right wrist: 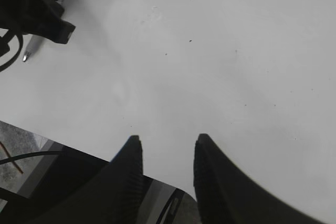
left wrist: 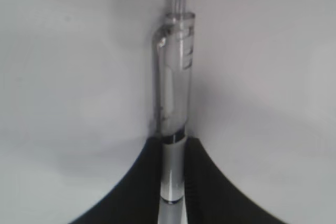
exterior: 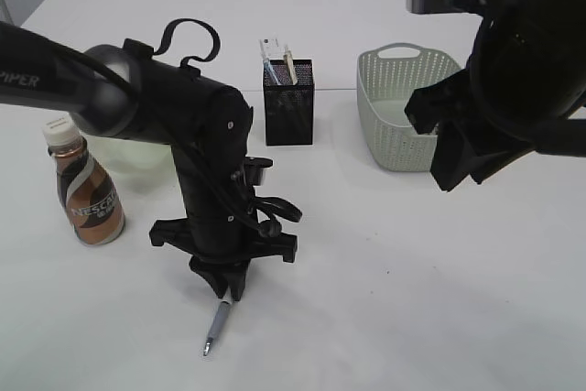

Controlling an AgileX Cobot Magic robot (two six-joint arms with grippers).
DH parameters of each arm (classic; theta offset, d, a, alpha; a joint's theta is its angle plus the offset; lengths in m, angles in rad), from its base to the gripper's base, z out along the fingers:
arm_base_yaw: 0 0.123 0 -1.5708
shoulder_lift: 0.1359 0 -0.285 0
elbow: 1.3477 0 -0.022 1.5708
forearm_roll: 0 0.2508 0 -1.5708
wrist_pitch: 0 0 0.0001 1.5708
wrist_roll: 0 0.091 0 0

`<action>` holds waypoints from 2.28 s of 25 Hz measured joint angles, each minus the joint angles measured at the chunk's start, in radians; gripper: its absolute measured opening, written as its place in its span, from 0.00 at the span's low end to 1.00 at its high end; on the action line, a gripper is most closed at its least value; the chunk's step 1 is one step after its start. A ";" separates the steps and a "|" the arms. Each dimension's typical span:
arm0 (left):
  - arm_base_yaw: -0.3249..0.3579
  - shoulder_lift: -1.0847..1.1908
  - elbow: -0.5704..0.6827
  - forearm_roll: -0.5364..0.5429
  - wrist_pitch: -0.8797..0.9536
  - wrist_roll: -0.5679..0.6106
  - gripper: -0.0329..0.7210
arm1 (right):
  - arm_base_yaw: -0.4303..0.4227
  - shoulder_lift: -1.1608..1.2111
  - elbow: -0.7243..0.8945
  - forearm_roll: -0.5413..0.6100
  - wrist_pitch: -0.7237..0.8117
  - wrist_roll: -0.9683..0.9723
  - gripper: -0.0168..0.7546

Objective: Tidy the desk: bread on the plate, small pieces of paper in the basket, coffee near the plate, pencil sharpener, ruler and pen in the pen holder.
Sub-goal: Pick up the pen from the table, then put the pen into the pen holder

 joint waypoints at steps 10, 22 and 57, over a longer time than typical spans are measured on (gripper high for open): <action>0.000 0.003 -0.204 -0.034 0.312 0.179 0.13 | 0.000 0.000 0.000 0.004 0.000 0.000 0.34; -0.029 -0.251 -0.123 0.010 0.331 0.231 0.13 | 0.000 0.000 0.000 0.044 0.000 0.000 0.34; 0.110 -0.455 0.705 0.198 -1.863 0.197 0.13 | 0.000 0.000 0.000 0.018 0.000 -0.008 0.34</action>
